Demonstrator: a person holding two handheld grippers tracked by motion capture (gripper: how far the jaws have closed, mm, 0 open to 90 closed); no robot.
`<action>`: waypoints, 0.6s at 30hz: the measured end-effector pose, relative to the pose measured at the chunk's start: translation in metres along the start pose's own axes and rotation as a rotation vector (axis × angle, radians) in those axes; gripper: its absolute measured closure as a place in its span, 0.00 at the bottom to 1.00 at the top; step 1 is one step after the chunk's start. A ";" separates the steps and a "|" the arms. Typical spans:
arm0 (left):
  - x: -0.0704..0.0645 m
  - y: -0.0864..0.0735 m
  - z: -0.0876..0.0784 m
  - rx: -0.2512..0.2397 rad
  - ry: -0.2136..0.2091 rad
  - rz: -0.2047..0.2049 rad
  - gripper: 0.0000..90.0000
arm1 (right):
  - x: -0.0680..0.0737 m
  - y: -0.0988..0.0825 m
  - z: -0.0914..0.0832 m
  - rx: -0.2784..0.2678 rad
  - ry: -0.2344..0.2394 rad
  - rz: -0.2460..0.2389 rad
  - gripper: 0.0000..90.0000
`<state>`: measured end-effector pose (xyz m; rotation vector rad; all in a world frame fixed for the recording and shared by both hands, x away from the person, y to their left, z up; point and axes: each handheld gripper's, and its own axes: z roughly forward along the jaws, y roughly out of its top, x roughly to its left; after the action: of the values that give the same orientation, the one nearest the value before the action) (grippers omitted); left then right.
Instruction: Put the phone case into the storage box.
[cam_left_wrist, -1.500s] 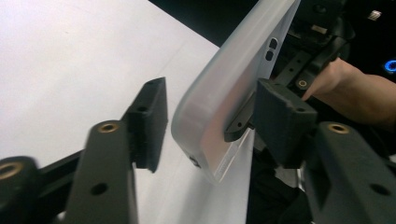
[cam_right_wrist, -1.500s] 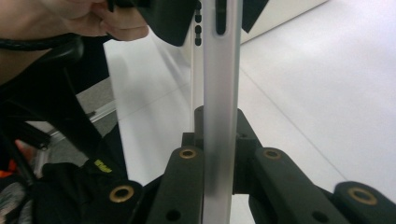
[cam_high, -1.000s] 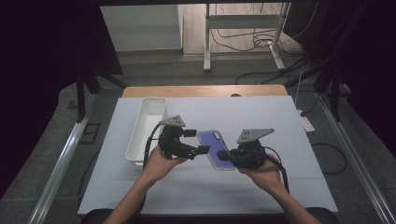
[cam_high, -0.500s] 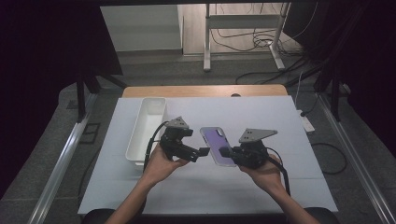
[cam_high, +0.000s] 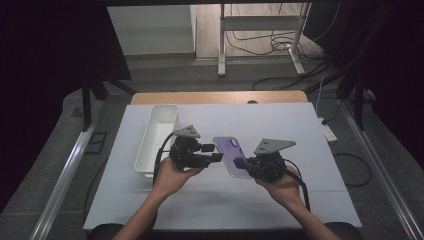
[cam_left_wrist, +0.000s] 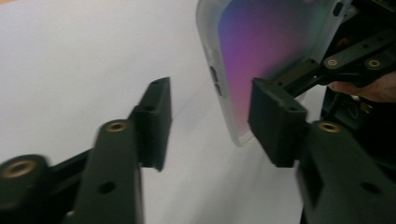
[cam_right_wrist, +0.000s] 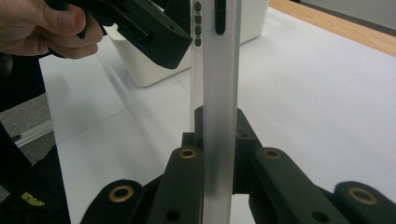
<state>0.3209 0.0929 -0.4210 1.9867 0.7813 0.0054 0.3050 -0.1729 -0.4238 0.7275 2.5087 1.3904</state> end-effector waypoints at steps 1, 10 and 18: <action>0.000 0.000 0.000 0.000 -0.004 0.000 0.61 | 0.001 0.000 0.000 -0.002 -0.002 0.000 0.95; 0.002 0.000 -0.002 -0.009 -0.047 -0.046 0.91 | 0.003 0.000 0.002 0.011 -0.014 -0.023 0.95; 0.004 -0.001 -0.005 -0.046 -0.081 -0.113 0.96 | 0.004 -0.001 0.006 0.025 -0.001 -0.031 0.94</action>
<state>0.3223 0.0993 -0.4208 1.8847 0.8326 -0.1221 0.3028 -0.1672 -0.4277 0.6905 2.5299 1.3497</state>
